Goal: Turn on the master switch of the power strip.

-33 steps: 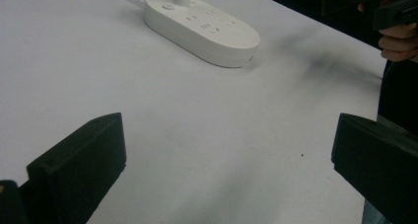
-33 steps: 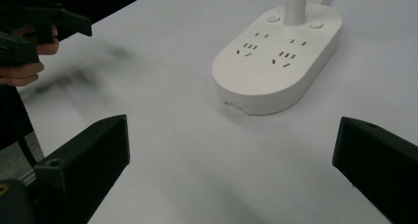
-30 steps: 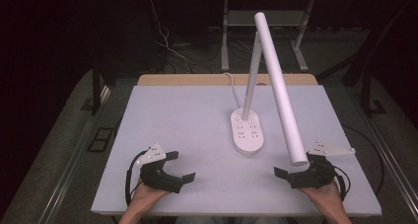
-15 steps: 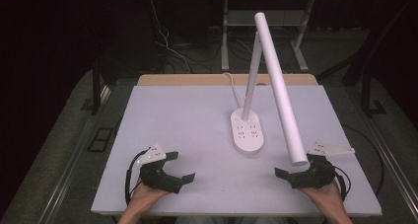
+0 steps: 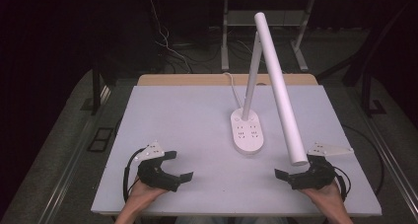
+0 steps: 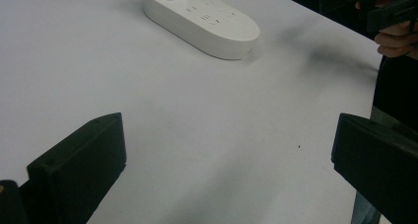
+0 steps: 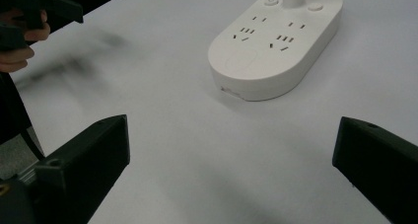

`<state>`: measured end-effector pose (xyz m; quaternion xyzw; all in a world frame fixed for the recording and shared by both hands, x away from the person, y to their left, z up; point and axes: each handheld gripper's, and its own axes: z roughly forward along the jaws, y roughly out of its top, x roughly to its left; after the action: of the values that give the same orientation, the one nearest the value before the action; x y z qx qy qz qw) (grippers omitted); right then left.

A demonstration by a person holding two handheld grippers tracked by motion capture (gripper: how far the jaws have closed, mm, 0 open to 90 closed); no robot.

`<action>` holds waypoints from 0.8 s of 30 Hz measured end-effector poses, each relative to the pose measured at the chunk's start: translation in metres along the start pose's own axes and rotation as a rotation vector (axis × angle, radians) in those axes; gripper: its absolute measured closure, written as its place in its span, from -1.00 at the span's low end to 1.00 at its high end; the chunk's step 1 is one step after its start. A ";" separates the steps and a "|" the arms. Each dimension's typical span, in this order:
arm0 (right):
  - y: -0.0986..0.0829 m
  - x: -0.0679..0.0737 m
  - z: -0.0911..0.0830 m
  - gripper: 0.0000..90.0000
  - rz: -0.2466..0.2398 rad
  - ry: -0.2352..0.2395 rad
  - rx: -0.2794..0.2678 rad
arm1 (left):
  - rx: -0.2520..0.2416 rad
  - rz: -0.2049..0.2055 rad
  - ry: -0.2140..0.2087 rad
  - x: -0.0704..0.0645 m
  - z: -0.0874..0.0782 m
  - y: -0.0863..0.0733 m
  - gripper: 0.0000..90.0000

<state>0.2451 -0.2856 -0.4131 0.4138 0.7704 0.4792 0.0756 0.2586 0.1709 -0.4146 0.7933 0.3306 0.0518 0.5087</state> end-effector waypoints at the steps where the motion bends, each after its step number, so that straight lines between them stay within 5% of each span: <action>1: 0.000 0.000 0.000 -0.99 -0.002 0.000 -0.001 | 0.001 0.001 0.002 0.001 -0.001 0.001 -1.00; 24: -0.001 -0.002 -0.001 -0.99 -0.001 -0.007 0.003 | 0.011 0.002 0.006 0.004 -0.001 0.022 -1.00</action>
<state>0.2452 -0.2880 -0.4132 0.4152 0.7709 0.4767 0.0779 0.2716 0.1679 -0.3964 0.7963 0.3316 0.0531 0.5031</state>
